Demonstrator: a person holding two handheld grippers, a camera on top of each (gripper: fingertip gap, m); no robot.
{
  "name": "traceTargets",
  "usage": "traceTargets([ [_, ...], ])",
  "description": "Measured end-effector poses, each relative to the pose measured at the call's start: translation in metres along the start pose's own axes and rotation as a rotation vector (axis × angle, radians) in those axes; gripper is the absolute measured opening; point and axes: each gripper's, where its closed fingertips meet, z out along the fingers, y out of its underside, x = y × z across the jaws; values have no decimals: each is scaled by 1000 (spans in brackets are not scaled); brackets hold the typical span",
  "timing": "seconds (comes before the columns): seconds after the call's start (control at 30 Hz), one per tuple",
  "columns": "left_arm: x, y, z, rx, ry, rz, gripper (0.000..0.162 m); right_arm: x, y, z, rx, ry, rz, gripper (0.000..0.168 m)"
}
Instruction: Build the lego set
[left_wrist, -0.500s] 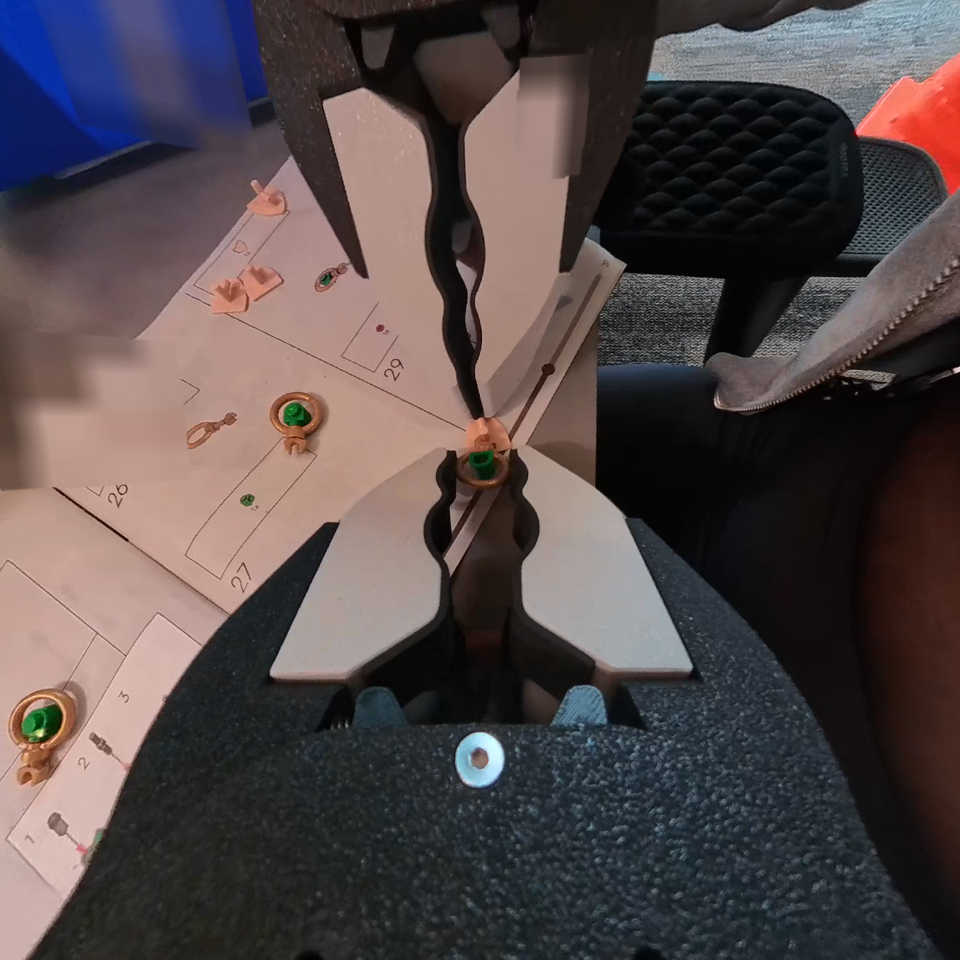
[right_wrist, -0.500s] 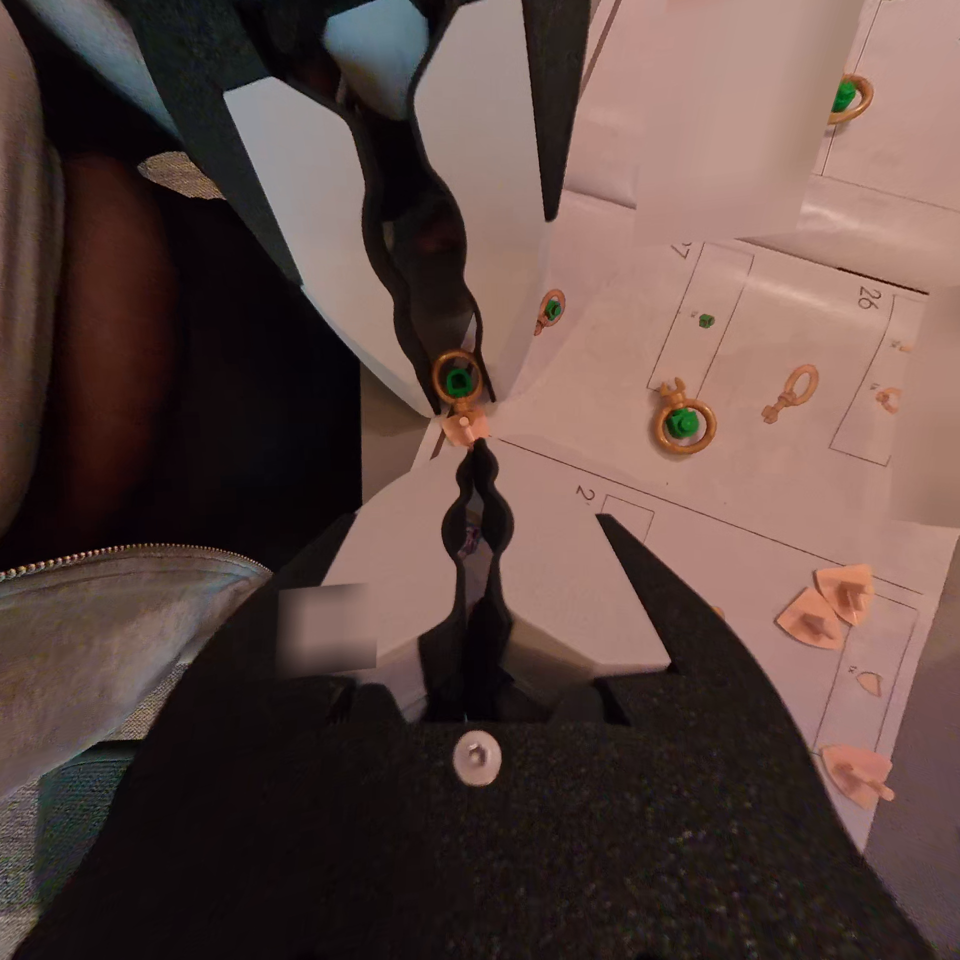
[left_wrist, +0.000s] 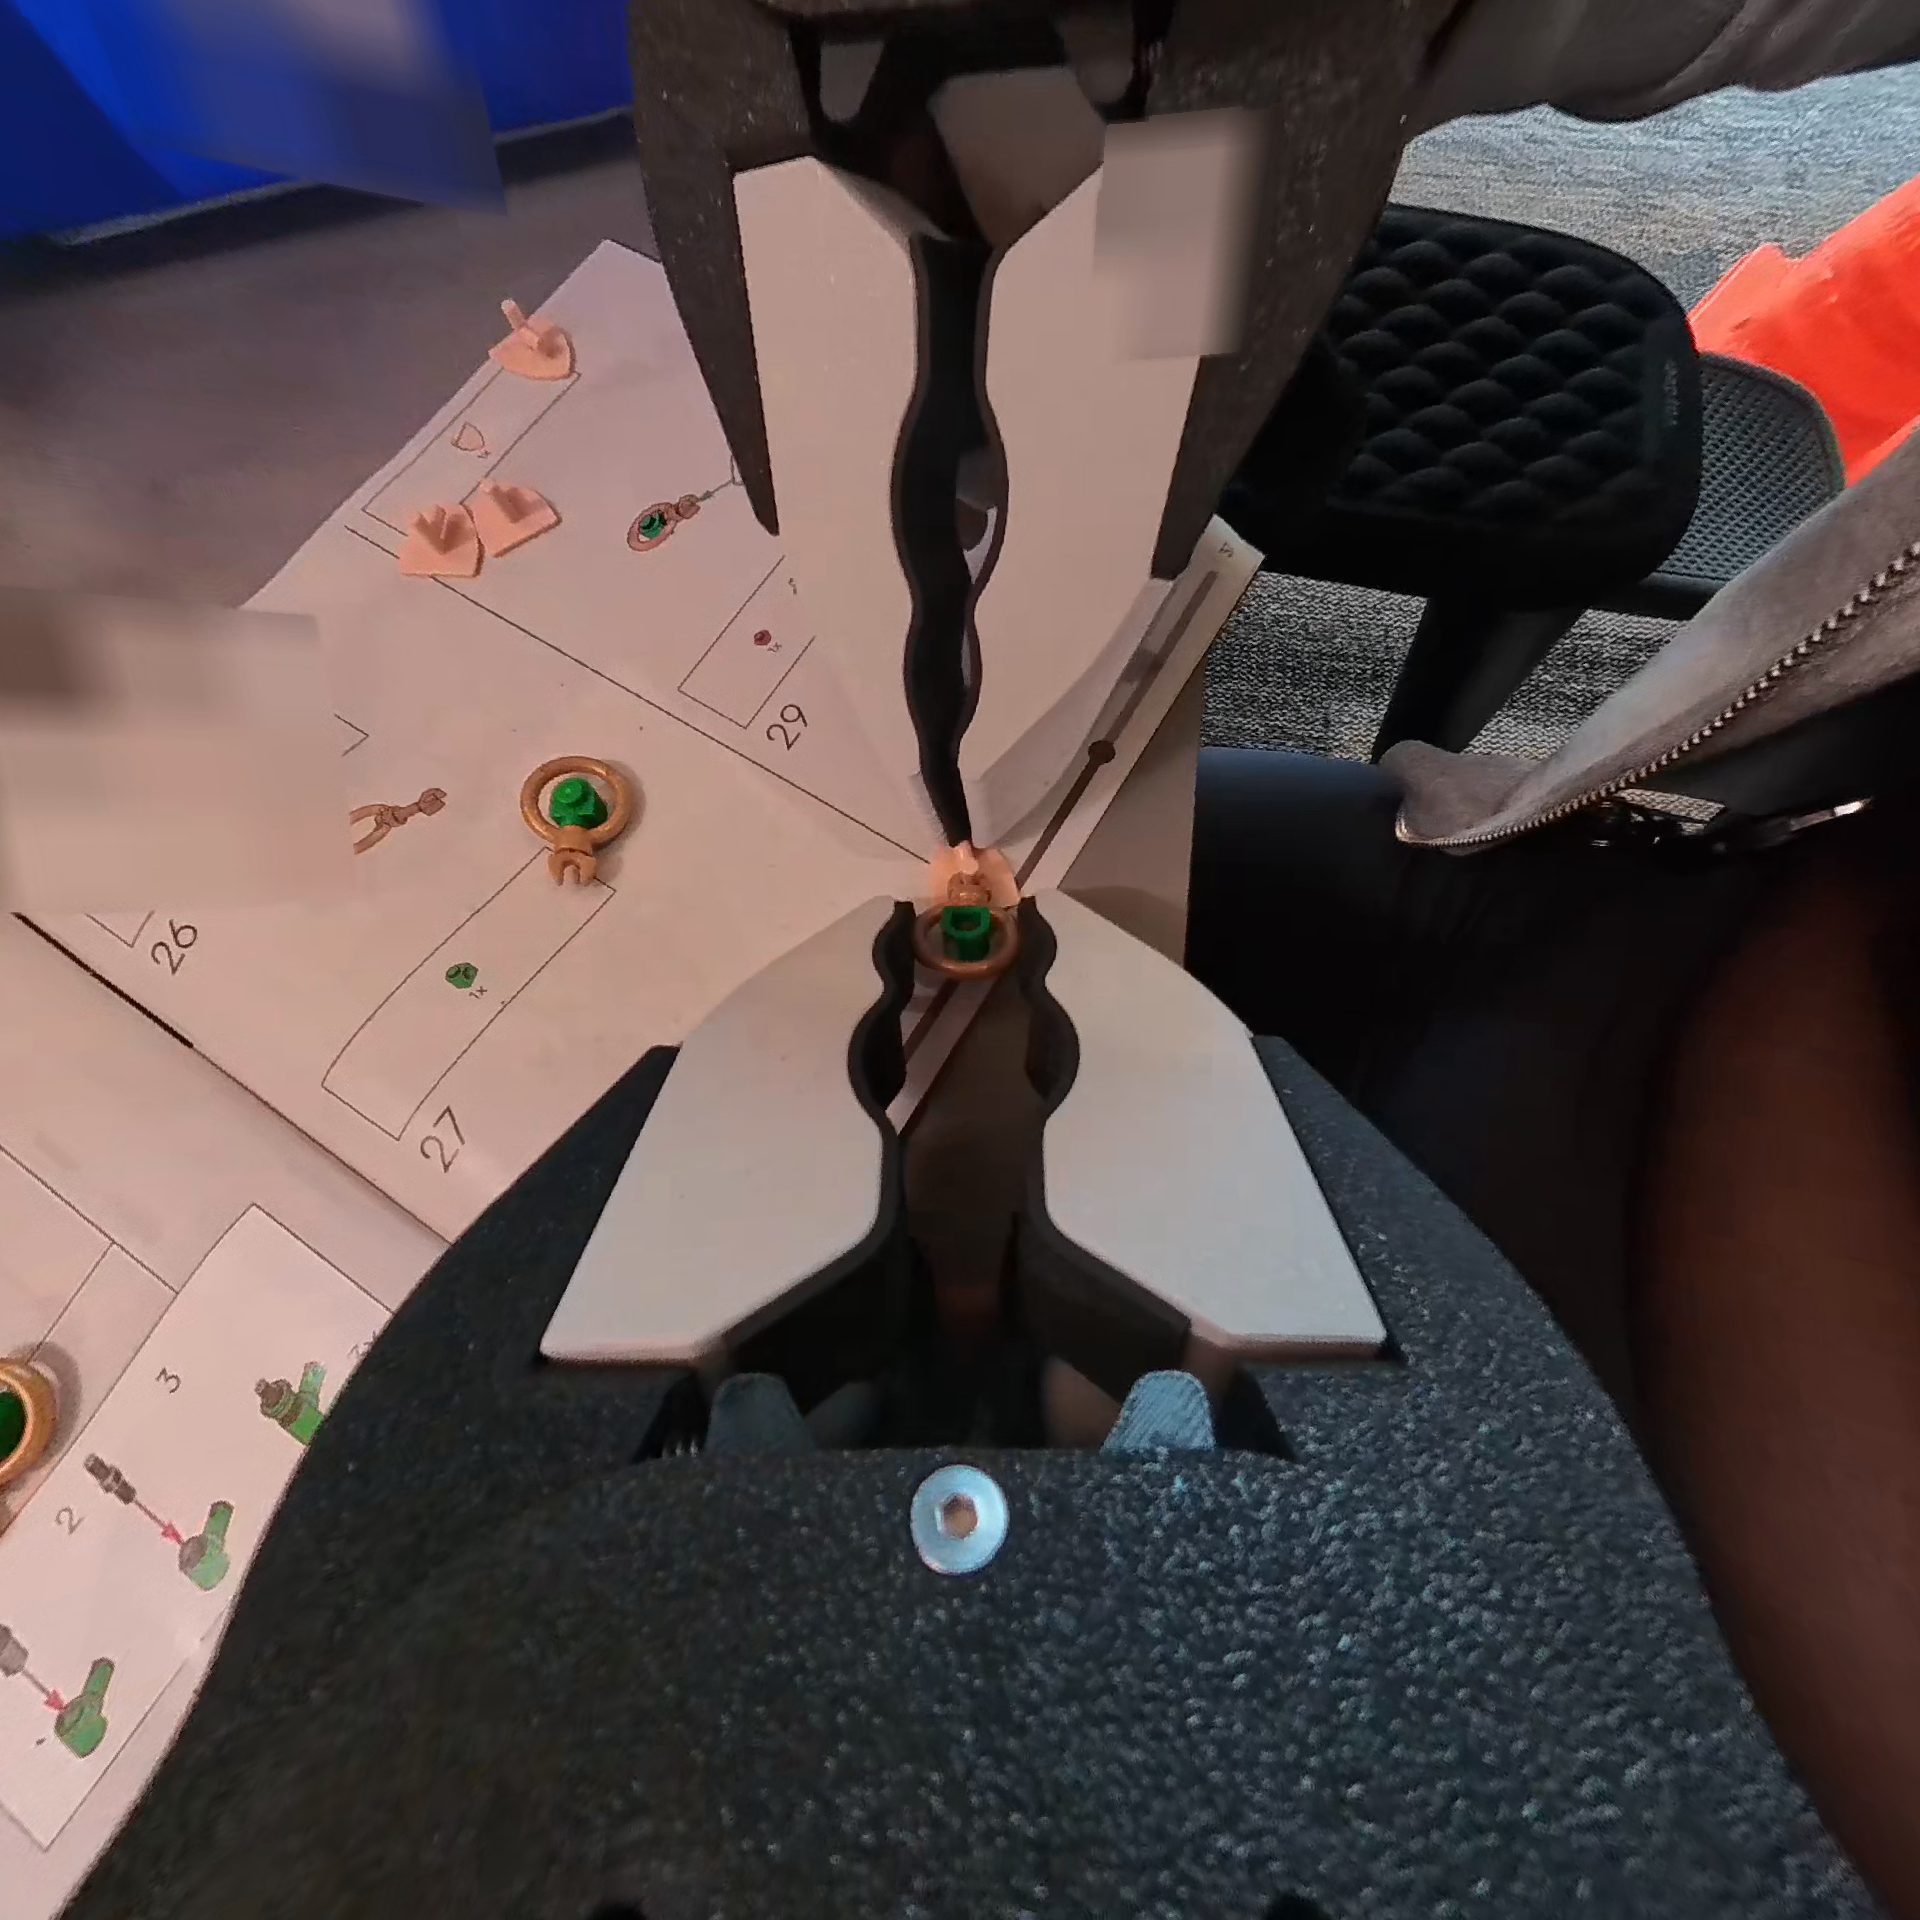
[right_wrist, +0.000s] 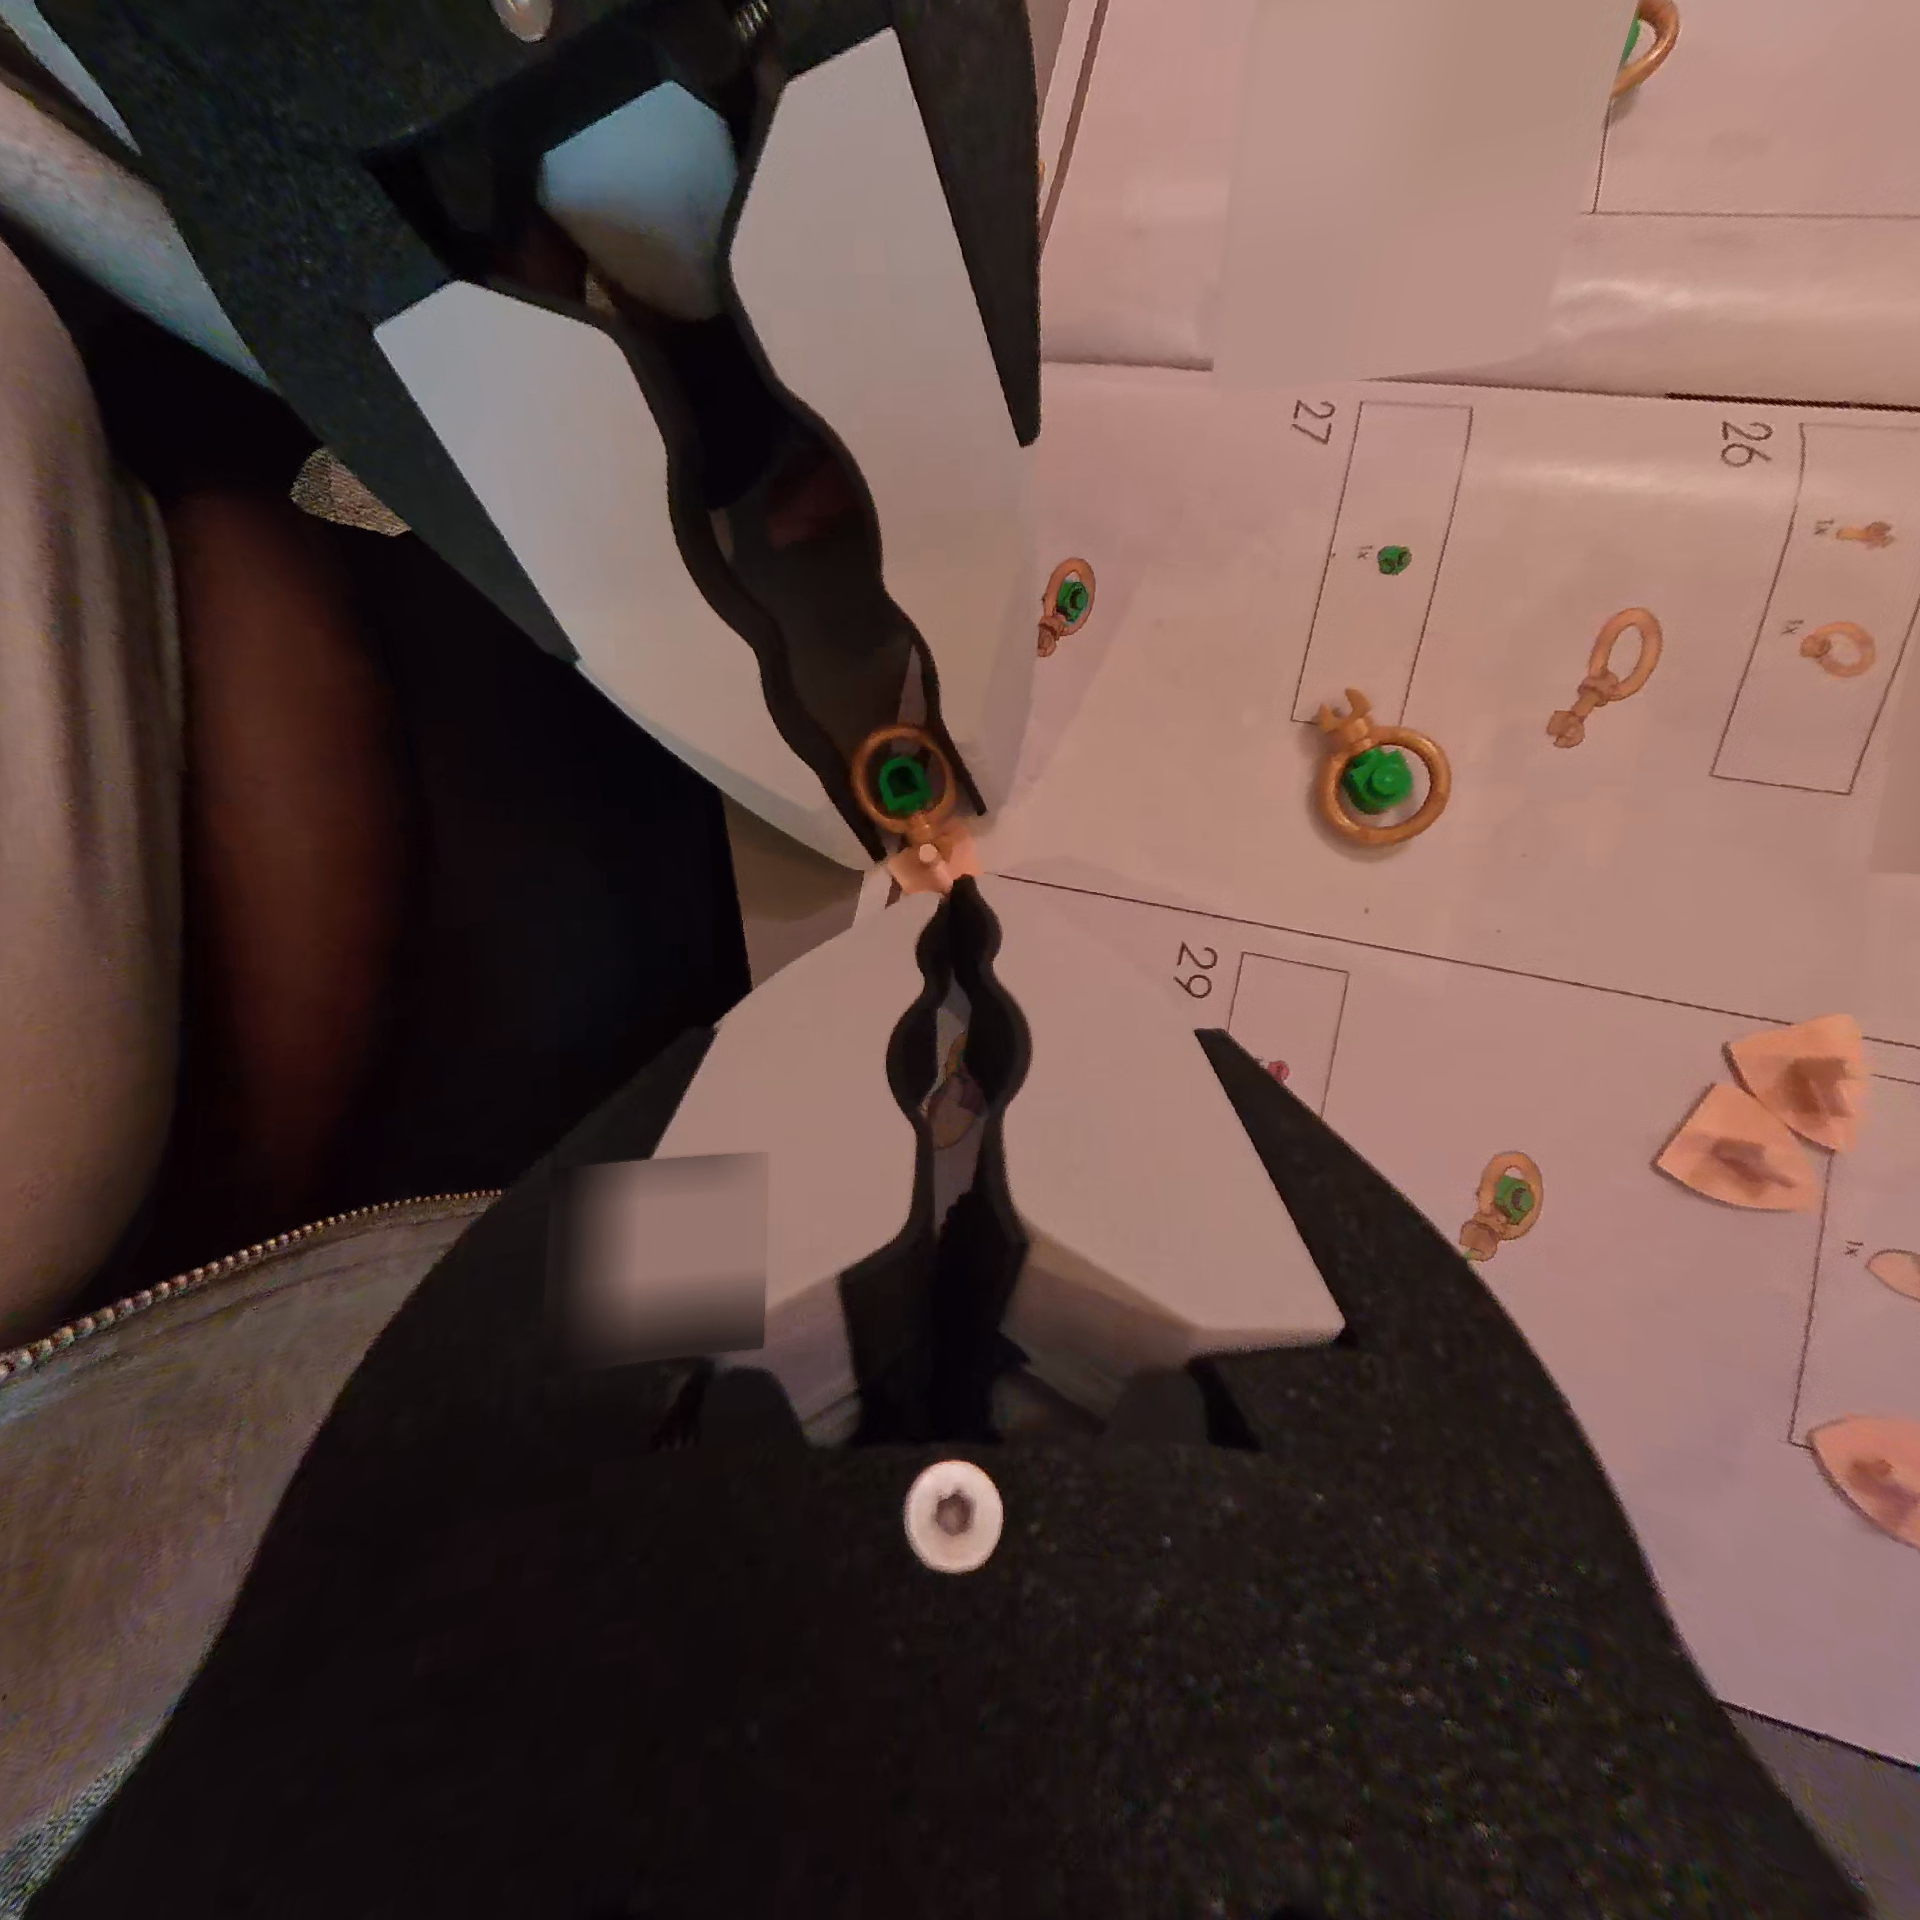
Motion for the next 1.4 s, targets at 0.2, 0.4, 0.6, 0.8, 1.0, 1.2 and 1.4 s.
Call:
traceTargets([
  [0.2,0,-1,1,0,1,2,19,0,-1,0,17,4,5,0],
  [0.4,1,-2,2,0,5,-1,19,0,0,0,20,11,3,0],
  [0.6,1,-1,0,2,8,-4,20,0,1,-1,34,19,10,0],
  [0.8,5,0,-2,-1,1,24,52,1,1,0,34,44,19,0],
  [1.0,-2,-14,-30,153,-113,45,11,1,2,0,18,74,57,0],
  [1.2,0,-5,-17,58,-121,90,8,-2,-1,1,11,82,79,0],
  [1.4,0,3,-15,35,-119,85,7,-5,-5,-1,45,71,83,0],
])
